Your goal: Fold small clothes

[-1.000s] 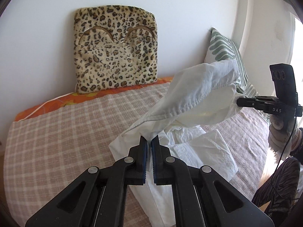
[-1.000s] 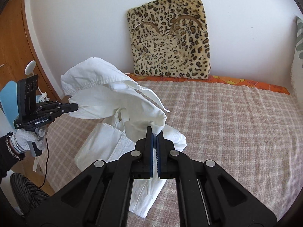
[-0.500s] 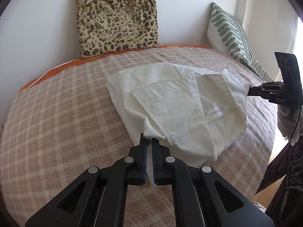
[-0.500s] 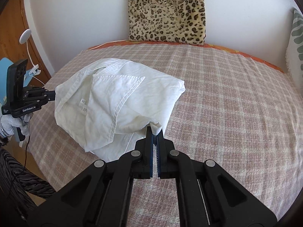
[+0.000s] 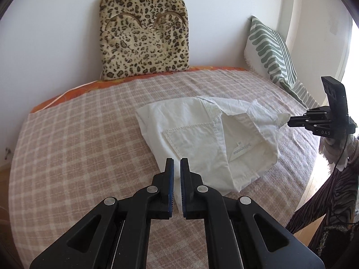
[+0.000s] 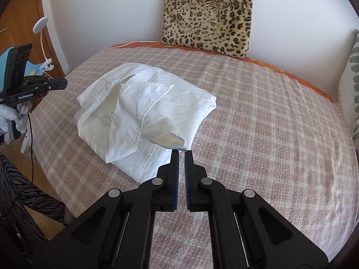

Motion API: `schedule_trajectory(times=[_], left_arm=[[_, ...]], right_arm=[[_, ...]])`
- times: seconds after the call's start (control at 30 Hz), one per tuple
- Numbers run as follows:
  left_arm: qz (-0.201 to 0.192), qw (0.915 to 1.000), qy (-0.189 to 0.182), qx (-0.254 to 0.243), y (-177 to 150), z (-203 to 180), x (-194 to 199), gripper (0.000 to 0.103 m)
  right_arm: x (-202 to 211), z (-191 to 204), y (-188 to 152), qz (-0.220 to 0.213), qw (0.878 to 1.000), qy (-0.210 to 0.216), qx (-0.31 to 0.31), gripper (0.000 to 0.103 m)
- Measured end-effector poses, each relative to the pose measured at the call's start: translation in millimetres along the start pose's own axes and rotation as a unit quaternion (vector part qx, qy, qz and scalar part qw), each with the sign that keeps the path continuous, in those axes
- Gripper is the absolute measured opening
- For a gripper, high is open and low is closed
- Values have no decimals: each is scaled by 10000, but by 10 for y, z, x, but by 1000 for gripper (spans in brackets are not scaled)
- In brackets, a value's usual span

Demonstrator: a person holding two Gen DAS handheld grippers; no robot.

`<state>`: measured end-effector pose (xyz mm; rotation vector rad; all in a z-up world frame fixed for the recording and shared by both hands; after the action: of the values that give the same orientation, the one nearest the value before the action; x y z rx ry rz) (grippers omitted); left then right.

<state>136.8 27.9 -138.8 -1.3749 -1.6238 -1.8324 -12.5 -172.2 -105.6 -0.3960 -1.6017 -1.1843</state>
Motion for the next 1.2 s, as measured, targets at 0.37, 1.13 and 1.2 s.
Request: schedule_trajectory(times=[0.37, 1.13, 1.2], left_arm=[[180, 9977, -659, 34, 1124, -207, -468, 14], [790, 9948, -538, 337, 705, 51, -1057, 15], [731, 9949, -506, 476, 776, 144, -1086, 16]], right_arm=[[-45, 171, 1033, -482, 9956, 694, -405, 7], [-608, 500, 1029, -20, 9870, 1450, -696, 7], [-691, 404, 1225, 24, 9867, 1438, -752, 9]])
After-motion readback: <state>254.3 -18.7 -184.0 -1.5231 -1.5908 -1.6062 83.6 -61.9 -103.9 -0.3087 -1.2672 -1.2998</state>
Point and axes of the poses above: each gripper's, at about its wrist camera, not at the fingertips, and x roughly against the way its jaws point, z to its left, y to its top, the point moved 9 cm from there along -x, roughly the way its jaws point, and after that the axes turned 13 degrees about z, right-handed, at the moved point
